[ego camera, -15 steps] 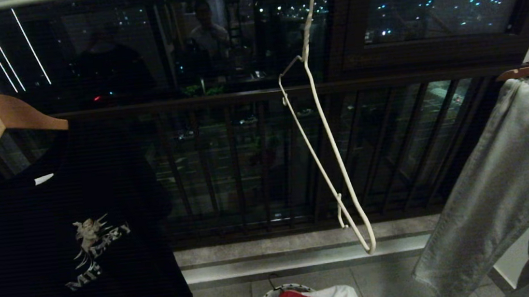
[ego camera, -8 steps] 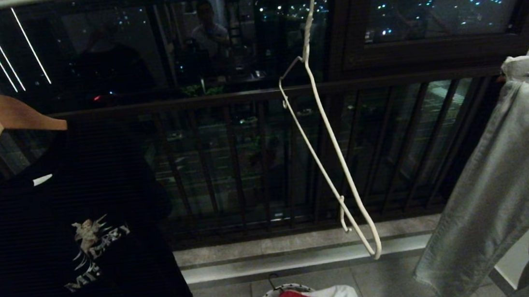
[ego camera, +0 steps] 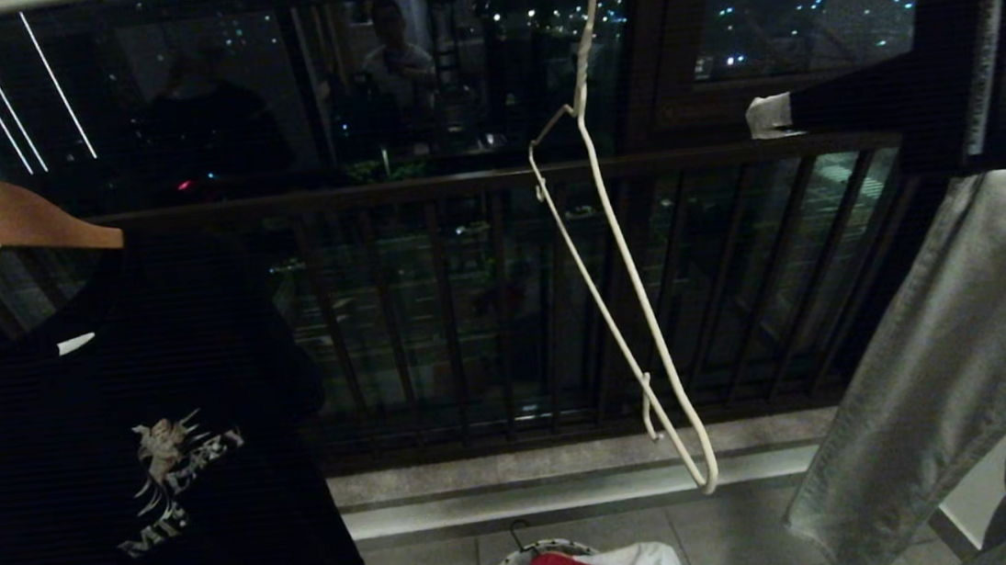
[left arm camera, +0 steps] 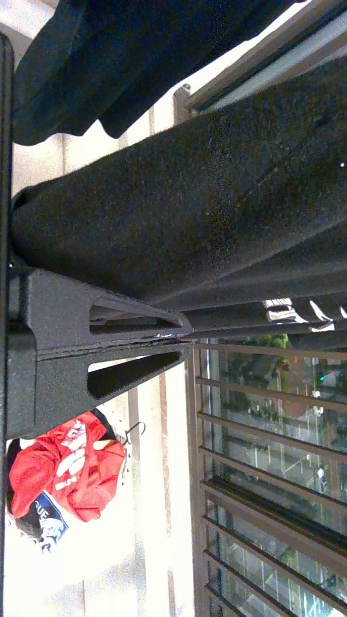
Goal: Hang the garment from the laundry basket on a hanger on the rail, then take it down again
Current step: Pick up the clothes rack on the clothesline
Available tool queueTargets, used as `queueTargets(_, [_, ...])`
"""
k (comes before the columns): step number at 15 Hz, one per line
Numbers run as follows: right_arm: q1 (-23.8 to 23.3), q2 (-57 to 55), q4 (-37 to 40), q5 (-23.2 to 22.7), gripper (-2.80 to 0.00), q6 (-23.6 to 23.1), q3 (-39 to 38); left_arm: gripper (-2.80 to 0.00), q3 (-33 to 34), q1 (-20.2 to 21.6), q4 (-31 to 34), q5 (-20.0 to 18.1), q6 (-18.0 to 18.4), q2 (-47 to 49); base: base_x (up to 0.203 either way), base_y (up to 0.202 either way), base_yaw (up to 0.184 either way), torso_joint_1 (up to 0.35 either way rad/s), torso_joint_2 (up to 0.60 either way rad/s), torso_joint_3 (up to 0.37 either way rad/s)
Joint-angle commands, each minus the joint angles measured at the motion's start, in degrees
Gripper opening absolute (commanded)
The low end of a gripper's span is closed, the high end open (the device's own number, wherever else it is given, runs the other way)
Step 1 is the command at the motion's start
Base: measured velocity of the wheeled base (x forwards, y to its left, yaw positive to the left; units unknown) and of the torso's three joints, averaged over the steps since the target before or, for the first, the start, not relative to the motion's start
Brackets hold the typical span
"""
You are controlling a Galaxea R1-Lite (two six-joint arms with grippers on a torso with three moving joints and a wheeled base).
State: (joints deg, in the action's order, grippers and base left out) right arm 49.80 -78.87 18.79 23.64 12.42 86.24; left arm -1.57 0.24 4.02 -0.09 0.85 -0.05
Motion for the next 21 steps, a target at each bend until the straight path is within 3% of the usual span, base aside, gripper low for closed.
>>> queueTargets(1, [4.93, -5.04, 0.11, 9.61, -2.80, 0.29, 2.52, -2.80, -0.01, 0.02, 0.02, 0.00, -0.06, -0.04, 0.000, 0.000, 0.000, 0.000, 0.00, 0.000])
queueTargets(5, [11.19, -5.82, 0.11, 16.60, -2.80, 1.80, 3.26, -2.80, -0.01, 0.02, 0.02, 0.00, -0.06, -0.04, 0.000, 0.000, 0.000, 0.000, 0.00, 0.000])
queueTargets(6, [12.54, -5.81, 0.17, 16.93, 0.00, 1.81, 3.31, -2.80, -0.01, 0.02, 0.02, 0.00, 0.03, -0.04, 0.000, 0.000, 0.000, 0.000, 0.00, 0.000])
queueTargets(9, [15.29, -6.65, 0.58, 17.05, 0.00, 2.66, 3.22, -2.80, -0.01, 0.02, 0.02, 0.00, -0.06, -0.04, 0.000, 0.000, 0.000, 0.000, 0.00, 0.000])
queueTargets(14, [15.43, -11.00, 0.31, 16.96, 0.00, 2.96, 3.78, -2.80, -0.01, 0.02, 0.02, 0.00, -0.03, -0.04, 0.000, 0.000, 0.000, 0.000, 0.00, 0.000])
queueTargets(21, [9.39, -18.07, 0.37, 17.06, 0.00, 2.79, 7.22, -2.80, -0.01, 0.02, 0.02, 0.00, -0.06, -0.04, 0.000, 0.000, 0.000, 0.000, 0.00, 0.000])
